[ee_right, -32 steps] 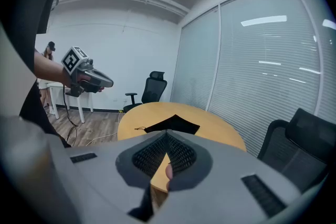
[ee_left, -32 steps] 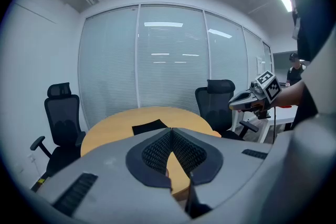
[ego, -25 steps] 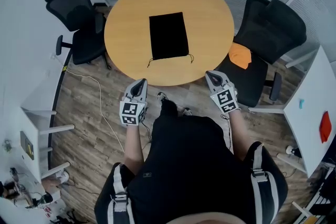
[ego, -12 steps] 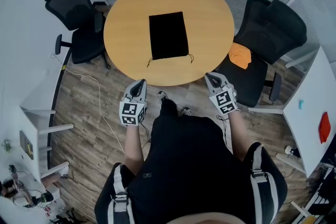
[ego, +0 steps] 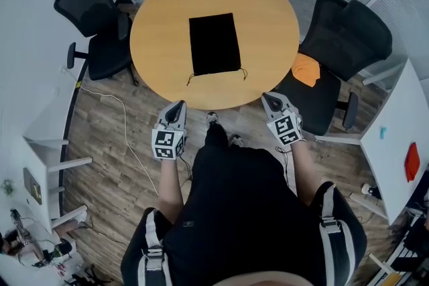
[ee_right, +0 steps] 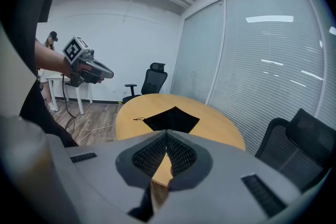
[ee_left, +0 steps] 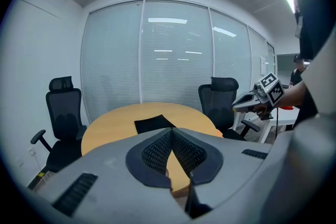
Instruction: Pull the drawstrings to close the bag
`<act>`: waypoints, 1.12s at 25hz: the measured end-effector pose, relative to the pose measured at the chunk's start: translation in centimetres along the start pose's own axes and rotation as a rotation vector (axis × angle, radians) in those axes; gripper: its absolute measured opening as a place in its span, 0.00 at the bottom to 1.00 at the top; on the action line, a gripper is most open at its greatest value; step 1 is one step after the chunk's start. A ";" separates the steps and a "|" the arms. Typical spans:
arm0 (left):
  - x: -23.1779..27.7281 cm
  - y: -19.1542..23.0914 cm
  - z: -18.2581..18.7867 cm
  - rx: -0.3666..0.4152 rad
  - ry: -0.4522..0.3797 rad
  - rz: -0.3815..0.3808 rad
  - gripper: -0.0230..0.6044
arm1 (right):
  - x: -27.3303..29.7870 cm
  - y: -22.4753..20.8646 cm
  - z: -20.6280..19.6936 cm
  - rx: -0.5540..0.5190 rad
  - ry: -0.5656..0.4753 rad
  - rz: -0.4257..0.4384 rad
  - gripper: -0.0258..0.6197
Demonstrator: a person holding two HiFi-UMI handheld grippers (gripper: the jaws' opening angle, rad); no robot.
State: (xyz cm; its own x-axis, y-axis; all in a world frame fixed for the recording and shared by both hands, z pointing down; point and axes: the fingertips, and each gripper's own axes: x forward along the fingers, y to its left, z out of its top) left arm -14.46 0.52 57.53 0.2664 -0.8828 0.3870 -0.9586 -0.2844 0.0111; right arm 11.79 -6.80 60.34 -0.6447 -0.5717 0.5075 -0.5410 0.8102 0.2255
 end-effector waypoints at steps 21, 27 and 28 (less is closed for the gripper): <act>4.2 4.0 -1.4 0.020 0.071 -0.055 0.06 | 5.1 0.1 -0.2 -0.006 0.086 0.003 0.13; 6.3 4.5 -1.9 0.044 0.109 -0.089 0.06 | 6.4 -0.9 -0.3 0.023 0.108 -0.015 0.13; 6.7 4.7 -2.1 0.053 0.120 -0.094 0.06 | 6.7 -1.0 -0.4 0.028 0.110 -0.015 0.13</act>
State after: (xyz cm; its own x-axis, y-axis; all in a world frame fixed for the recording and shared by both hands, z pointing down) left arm -17.43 -5.94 62.07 0.3376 -0.8014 0.4937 -0.9226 -0.3857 0.0048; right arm 8.21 -11.36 63.83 -0.5741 -0.5652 0.5924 -0.5662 0.7967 0.2113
